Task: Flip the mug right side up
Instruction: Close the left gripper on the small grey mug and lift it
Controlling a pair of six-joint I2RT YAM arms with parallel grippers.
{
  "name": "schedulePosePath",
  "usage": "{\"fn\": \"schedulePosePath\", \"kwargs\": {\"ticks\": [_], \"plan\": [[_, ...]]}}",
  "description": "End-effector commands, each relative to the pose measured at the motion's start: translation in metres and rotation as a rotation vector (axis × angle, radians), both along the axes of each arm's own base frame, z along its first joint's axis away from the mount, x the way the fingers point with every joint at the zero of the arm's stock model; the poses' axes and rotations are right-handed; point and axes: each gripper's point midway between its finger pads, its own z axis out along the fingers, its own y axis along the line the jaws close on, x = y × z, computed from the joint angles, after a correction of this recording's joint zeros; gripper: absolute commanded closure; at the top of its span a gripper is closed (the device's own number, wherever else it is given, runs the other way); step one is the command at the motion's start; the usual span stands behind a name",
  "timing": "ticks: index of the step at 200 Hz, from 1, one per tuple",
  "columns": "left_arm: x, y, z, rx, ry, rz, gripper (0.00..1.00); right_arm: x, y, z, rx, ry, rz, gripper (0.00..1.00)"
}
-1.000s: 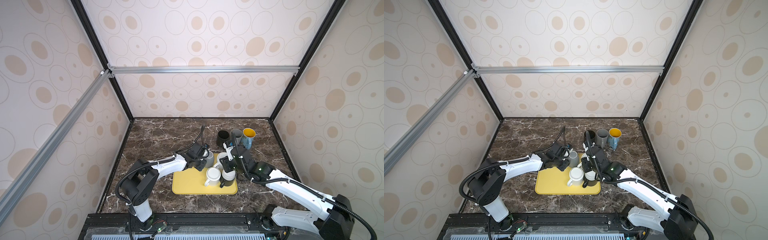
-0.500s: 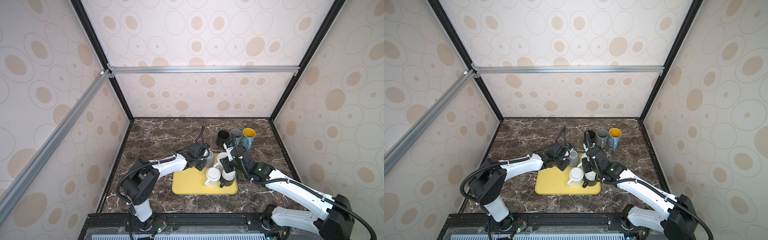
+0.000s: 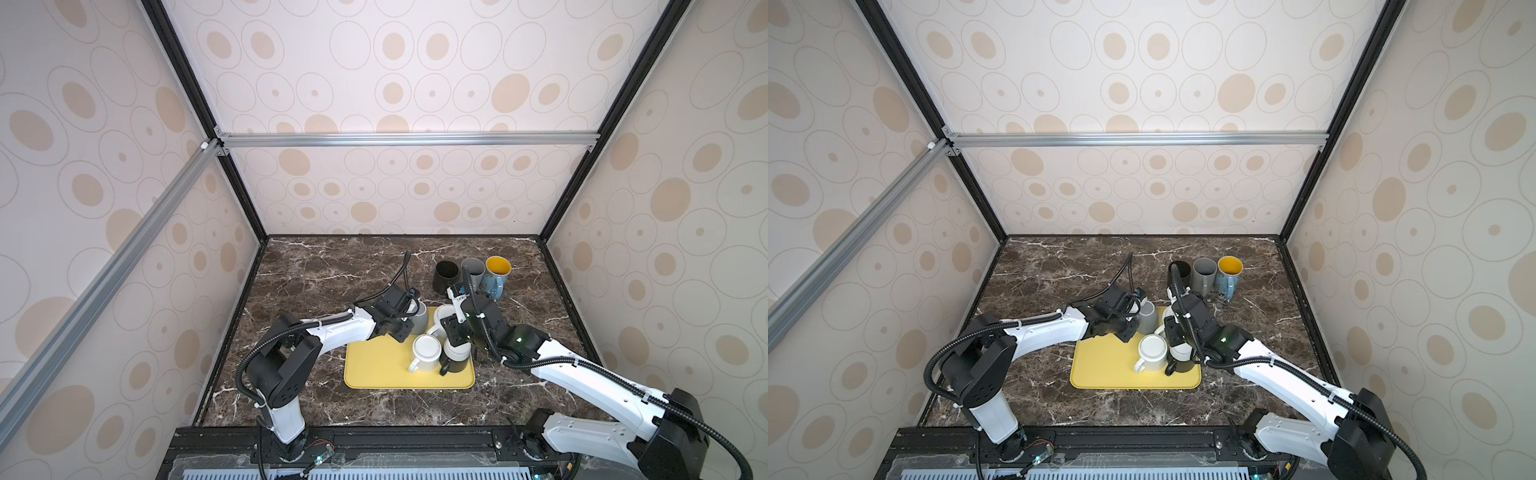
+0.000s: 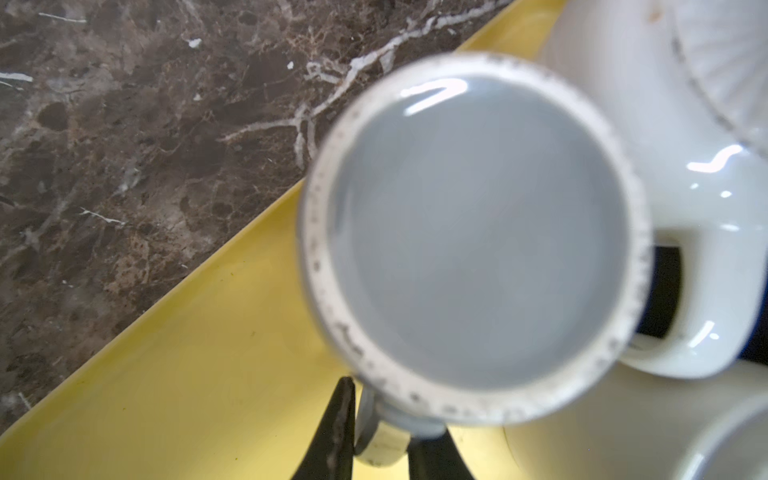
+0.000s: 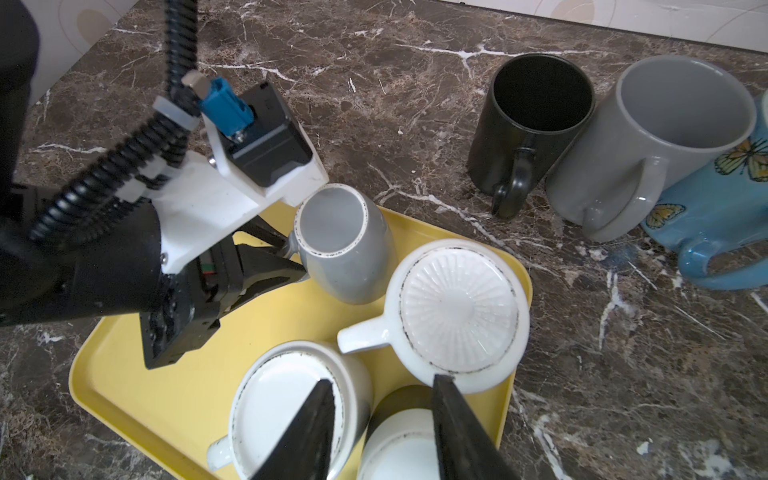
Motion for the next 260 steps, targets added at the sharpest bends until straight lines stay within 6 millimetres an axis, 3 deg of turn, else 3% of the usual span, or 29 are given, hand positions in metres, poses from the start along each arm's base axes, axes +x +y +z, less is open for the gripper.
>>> {"fn": "schedulePosePath", "kwargs": {"ticks": [1,55,66,98,188,230,260], "plan": [[0.007,-0.002,0.005,0.018,-0.016,-0.010,0.82,-0.001,-0.002,-0.005,-0.008,0.000,-0.008,0.58],[0.008,0.004,0.004,0.040,-0.018,0.008,0.94,-0.001,-0.001,-0.005,-0.001,0.004,-0.009,0.58],[0.008,0.006,0.005,0.045,-0.026,0.017,1.00,-0.001,-0.001,-0.005,0.001,0.005,-0.007,0.58],[0.012,0.011,0.016,0.045,-0.063,0.046,1.00,-0.001,0.001,-0.004,0.012,0.003,-0.005,0.58],[0.019,0.033,0.108,-0.121,-0.326,0.176,1.00,-0.003,0.007,0.009,0.077,-0.016,0.015,0.58],[0.013,0.044,0.156,-0.266,-0.429,0.240,1.00,-0.004,0.015,0.021,0.160,-0.046,0.034,0.58],[0.000,0.046,0.202,-0.449,-0.494,0.250,1.00,-0.006,0.019,0.032,0.211,-0.065,0.046,0.58]]}}
